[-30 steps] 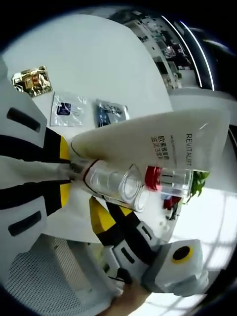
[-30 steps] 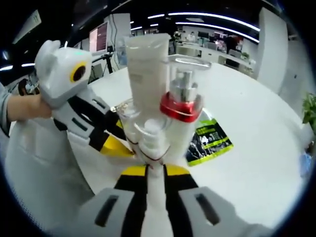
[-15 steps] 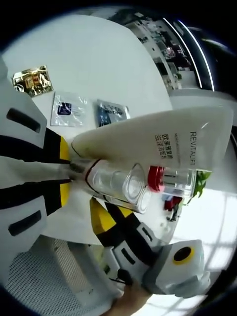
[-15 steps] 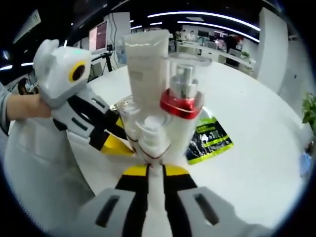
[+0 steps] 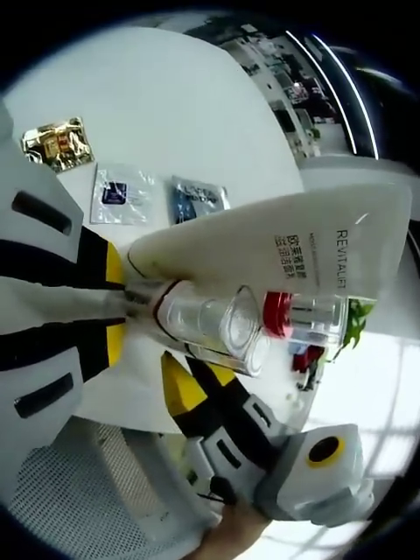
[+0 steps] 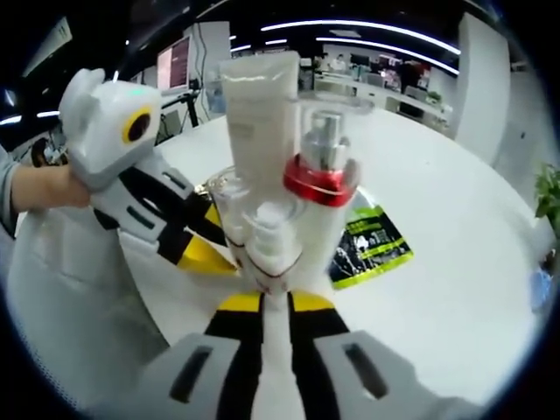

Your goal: Arrange the skincare products in the storage area until every visible bottle or jar stands upright without overlapping.

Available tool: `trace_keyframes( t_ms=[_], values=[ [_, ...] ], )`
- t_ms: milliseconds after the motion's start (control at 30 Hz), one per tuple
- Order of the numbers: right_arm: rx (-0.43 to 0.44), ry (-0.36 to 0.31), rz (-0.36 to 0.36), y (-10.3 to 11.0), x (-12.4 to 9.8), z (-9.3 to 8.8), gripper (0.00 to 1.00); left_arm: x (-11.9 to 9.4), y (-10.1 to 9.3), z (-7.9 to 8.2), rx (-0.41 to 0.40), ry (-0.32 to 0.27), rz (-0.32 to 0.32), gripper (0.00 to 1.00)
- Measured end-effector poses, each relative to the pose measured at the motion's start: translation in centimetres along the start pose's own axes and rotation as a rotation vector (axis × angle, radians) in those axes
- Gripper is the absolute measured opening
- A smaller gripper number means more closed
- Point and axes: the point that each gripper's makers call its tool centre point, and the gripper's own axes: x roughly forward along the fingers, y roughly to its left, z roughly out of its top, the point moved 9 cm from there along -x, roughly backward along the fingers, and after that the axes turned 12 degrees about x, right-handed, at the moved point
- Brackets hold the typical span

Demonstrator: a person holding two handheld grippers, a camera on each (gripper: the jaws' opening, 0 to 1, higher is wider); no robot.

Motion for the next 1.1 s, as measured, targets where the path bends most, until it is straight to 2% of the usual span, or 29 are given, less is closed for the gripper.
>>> trace_keyframes(
  t_ms=[333,567,1100],
  values=[
    [-0.012,0.000,-0.002,0.0,0.0,0.1,0.09,0.0,0.0,0.0,0.002,0.002,-0.003,0.09],
    [-0.015,-0.006,-0.006,0.1,-0.3,0.0,0.12,-0.6,0.4,0.0,0.017,0.005,0.009,0.12],
    [0.010,-0.049,0.006,0.8,-1.5,0.2,0.30,-2.3,0.6,0.8,0.042,-0.011,0.016,0.28]
  ],
)
